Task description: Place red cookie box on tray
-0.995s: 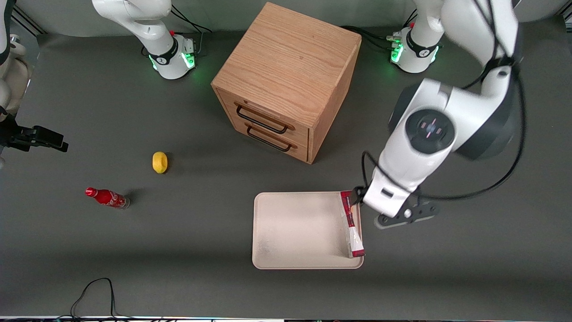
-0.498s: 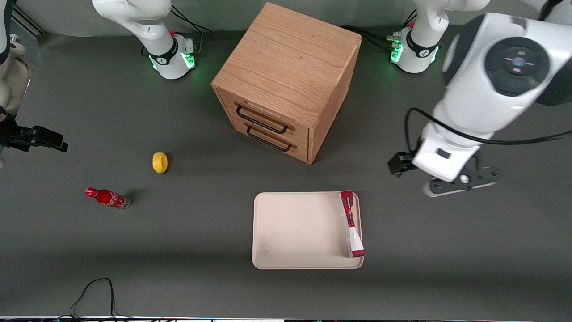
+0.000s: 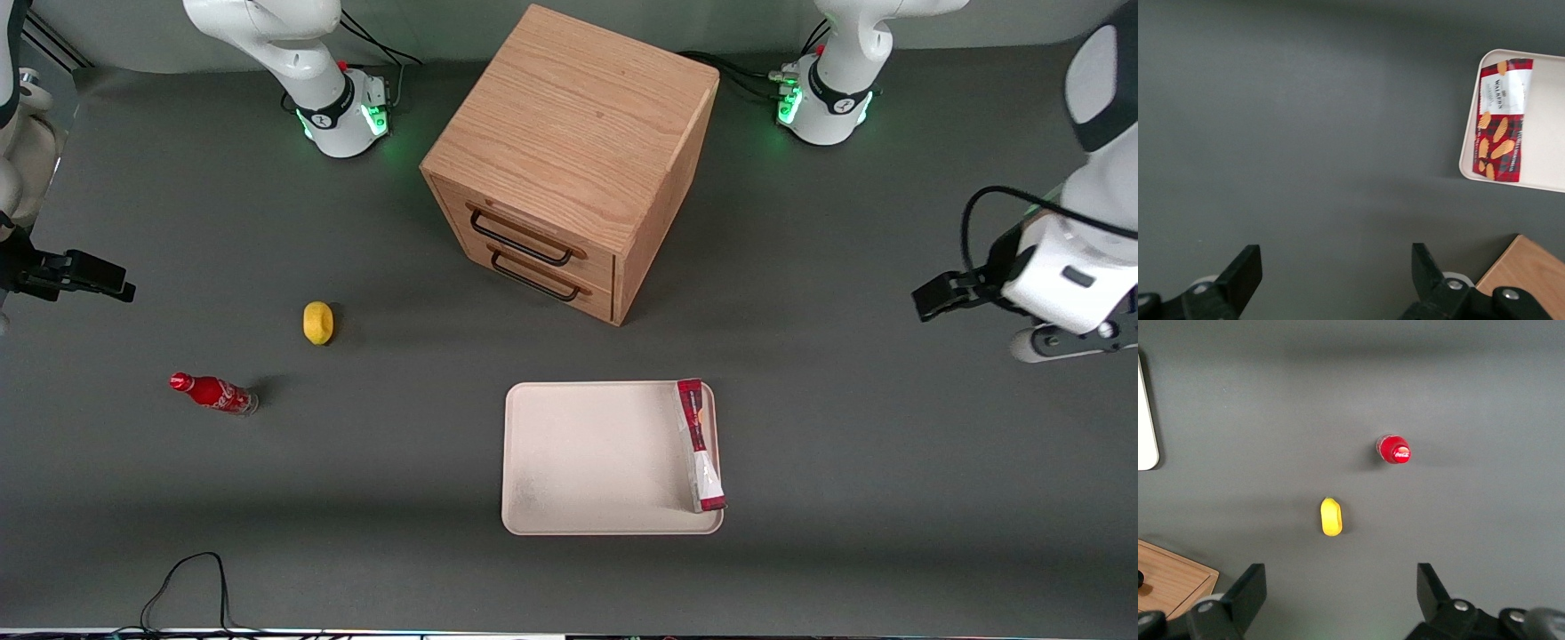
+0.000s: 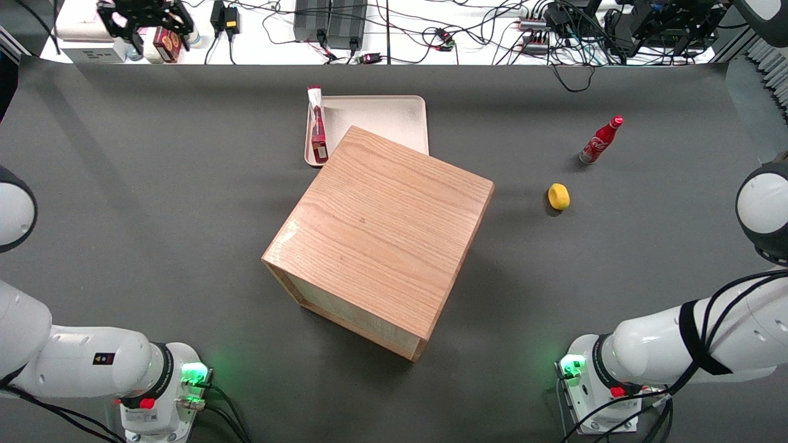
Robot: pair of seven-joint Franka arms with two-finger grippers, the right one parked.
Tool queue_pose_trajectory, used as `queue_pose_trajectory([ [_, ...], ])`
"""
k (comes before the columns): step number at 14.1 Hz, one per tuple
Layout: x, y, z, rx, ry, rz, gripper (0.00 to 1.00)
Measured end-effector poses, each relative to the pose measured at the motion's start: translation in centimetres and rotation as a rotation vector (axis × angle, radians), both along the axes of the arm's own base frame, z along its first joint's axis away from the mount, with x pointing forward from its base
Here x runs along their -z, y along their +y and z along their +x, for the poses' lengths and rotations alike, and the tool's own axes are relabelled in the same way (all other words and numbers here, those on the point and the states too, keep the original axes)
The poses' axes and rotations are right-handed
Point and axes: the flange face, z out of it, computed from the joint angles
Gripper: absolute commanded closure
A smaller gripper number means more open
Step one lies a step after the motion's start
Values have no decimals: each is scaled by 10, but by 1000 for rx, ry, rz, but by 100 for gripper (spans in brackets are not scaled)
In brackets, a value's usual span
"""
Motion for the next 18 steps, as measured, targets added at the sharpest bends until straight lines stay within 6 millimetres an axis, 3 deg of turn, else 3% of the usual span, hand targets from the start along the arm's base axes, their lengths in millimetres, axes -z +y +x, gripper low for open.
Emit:
queue_pose_trajectory([
  [4,5,36,-11,41,-9,-1,0],
  [8,6,59,-26,63,-38,0,0],
  [12,-6,54,-41,75,-63,2,0],
  [18,-7,45,-43,85,-46,-20,0],
])
